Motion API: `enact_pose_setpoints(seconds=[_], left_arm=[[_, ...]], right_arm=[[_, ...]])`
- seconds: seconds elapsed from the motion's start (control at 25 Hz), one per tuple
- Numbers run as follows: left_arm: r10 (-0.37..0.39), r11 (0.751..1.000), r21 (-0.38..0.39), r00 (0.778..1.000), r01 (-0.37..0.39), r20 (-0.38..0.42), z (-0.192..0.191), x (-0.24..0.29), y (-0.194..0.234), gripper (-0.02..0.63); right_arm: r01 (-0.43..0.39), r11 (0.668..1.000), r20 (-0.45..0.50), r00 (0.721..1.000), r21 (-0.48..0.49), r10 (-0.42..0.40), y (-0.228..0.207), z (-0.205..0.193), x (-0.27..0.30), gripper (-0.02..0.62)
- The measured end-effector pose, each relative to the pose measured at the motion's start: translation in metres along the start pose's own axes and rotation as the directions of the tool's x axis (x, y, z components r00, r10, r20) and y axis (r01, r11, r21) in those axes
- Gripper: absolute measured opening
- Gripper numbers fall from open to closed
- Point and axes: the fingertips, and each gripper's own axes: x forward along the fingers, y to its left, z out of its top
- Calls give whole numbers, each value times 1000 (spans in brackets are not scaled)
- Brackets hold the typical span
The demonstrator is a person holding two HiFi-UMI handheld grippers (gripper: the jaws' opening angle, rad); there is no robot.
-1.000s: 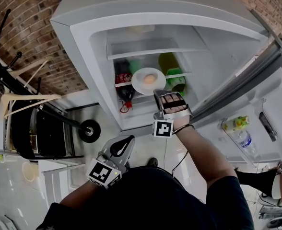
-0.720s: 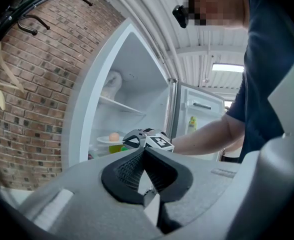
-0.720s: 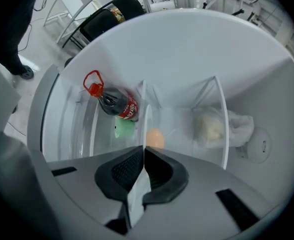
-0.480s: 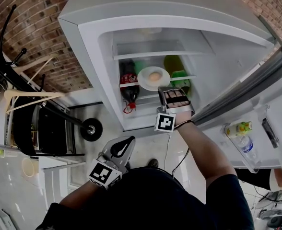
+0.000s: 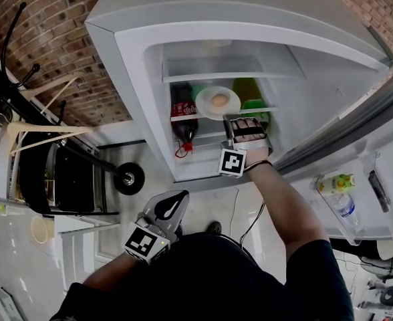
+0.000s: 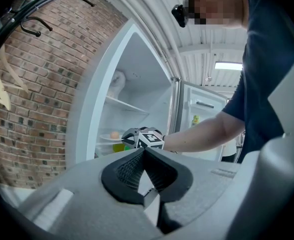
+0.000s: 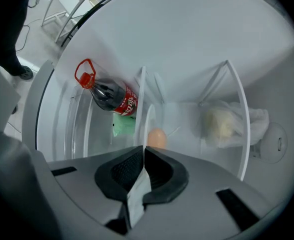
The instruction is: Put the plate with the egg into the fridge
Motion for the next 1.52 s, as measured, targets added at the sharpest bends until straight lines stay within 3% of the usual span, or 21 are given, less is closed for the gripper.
enact_pose_setpoints(seconds=[0.28,0.48,0.6,0.68,0.84,0.96,1.52], left_arm=[[9,1000,-2,1000,-9,1,-2,-2,3,5],[10,1000,-13,1000,-10,22,3,-1,1,5],[8,1000,-16,1000,-8,26,4,0,2,5],[3,1000,-8,1000,-3,13,1,-1,1,5],[-11,1000,0,1000,11,16,0,1,-1,5],[-20,1000,2,1000,20,16,0,3,-5,5],[14,999,-32,999,-13,33,5,-5,-5,5]], right_arm=[[-26,1000,7,1000,-17,26,8,1,8,23],[-57,997,-37,998,-54,55,12,-6,9,39],[-67,997,-52,997,-33,65,13,-9,8,112],[-67,998,-50,997,-13,66,13,-10,3,129],[-49,999,-14,999,23,49,11,-6,-11,113],[-16,1000,0,1000,9,16,11,-4,-13,34],[-55,998,-38,998,-10,55,9,-7,8,18]])
